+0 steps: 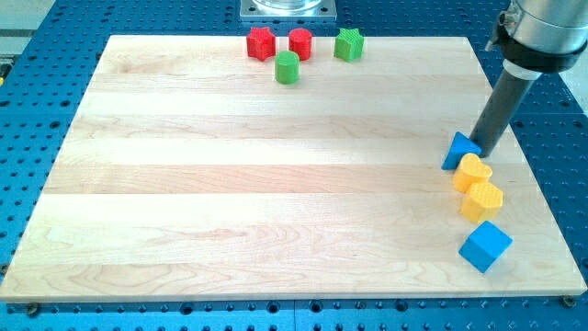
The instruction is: Move the green circle to the bottom right of the green star
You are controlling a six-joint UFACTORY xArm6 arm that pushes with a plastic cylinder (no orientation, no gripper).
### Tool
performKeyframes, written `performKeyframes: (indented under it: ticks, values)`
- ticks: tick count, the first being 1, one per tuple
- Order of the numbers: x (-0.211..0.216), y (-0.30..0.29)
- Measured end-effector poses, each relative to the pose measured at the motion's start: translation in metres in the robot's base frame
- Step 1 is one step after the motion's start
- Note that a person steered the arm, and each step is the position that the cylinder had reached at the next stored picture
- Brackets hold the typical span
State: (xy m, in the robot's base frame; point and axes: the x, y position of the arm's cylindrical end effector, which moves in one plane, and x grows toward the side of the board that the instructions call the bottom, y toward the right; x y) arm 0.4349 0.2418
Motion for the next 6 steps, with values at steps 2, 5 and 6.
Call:
performKeyframes:
  ticks: [2, 5, 6]
  values:
    - [-0.047, -0.108]
    - [-0.149, -0.276]
    - [-0.177, -0.26]
